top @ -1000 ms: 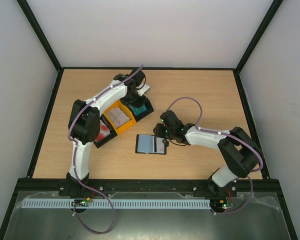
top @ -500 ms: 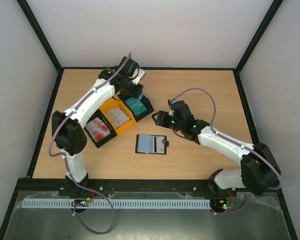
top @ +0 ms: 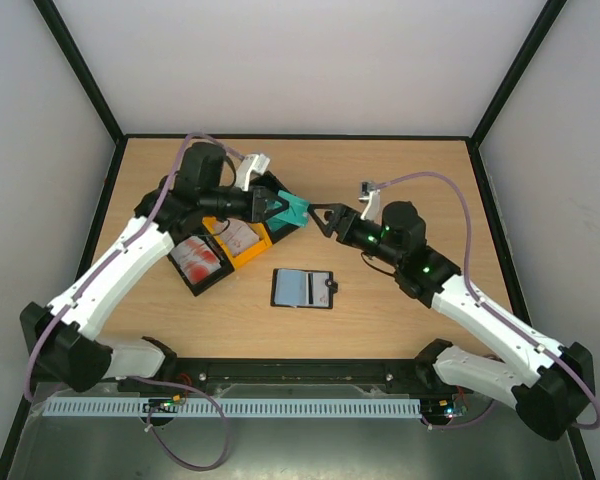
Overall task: Put the credit cards into the card holder
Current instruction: Pick up the credit card from the storage box.
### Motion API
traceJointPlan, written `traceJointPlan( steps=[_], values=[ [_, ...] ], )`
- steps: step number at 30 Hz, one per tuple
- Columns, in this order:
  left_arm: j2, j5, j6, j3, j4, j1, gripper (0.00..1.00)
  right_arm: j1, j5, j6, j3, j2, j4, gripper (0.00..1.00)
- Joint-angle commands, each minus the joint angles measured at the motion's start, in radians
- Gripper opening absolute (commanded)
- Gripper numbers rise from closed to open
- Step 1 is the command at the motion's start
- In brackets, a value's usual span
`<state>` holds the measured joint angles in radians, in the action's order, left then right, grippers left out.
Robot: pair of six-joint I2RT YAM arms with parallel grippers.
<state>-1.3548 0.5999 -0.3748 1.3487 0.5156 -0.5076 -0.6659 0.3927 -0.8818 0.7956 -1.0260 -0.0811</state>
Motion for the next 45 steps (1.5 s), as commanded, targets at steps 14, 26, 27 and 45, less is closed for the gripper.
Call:
traceJointPlan(
  steps=[14, 26, 27, 45],
  values=[
    [0.197, 0.325, -0.882, -0.307, -0.674, 0.016, 0.03, 0.005, 0.23, -0.399, -0.059, 0.053, -0.302, 0.07],
    [0.247, -0.108, -0.966, -0.443, -0.816, -0.09, 0.5, 0.005, 0.065, -0.66, 0.031, -0.024, -0.15, 0.02],
    [0.256, -0.156, -0.998, -0.475, -0.852, -0.11, 0.49, 0.005, 0.049, -0.675, 0.032, -0.029, -0.14, 0.02],
    [0.213, -0.302, -1.073, -0.585, -1.049, -0.161, 0.24, 0.005, 0.059, -0.711, -0.054, -0.009, -0.228, 0.02]
  ],
)
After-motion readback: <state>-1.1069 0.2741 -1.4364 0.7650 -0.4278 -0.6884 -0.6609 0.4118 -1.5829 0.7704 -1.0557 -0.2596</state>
